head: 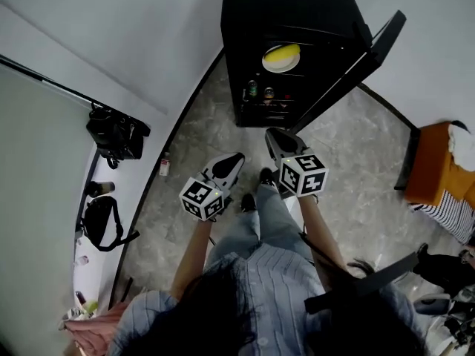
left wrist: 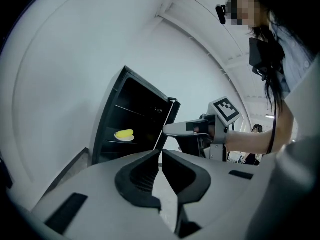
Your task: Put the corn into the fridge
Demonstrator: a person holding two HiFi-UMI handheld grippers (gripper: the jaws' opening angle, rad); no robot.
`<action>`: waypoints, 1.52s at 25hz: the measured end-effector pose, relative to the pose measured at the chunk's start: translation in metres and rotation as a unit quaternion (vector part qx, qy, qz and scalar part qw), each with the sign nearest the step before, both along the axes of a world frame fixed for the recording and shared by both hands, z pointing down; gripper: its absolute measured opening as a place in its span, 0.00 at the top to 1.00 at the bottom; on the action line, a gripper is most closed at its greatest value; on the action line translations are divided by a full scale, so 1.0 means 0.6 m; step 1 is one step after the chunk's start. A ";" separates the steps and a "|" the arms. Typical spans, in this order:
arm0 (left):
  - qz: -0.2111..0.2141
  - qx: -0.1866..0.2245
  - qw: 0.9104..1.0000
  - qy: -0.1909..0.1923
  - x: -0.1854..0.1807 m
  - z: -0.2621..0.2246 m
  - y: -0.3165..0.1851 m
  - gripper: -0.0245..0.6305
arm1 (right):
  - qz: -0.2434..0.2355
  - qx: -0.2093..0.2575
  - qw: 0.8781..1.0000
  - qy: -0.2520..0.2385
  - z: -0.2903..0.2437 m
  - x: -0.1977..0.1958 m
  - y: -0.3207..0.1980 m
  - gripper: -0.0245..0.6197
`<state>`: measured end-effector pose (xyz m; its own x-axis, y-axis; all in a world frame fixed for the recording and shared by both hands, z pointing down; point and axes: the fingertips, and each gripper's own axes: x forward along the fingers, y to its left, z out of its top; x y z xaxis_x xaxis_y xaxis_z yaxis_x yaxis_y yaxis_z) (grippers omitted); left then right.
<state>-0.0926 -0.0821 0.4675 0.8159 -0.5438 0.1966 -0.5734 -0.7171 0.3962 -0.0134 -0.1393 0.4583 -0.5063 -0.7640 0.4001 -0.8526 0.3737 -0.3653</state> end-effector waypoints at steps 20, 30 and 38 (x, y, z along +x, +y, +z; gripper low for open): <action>0.024 0.003 1.000 0.014 -0.009 -0.059 0.122 0.93 | 0.020 -0.001 0.999 -0.032 -0.079 -0.008 0.174 0.91; 0.007 0.028 0.999 0.014 0.017 -0.093 0.148 0.93 | -0.001 -0.008 0.999 -0.031 -0.083 -0.001 0.230 0.91; -0.033 0.035 0.999 0.014 0.037 -0.115 0.212 0.93 | -0.020 -0.004 0.999 -0.037 -0.089 0.036 0.315 0.91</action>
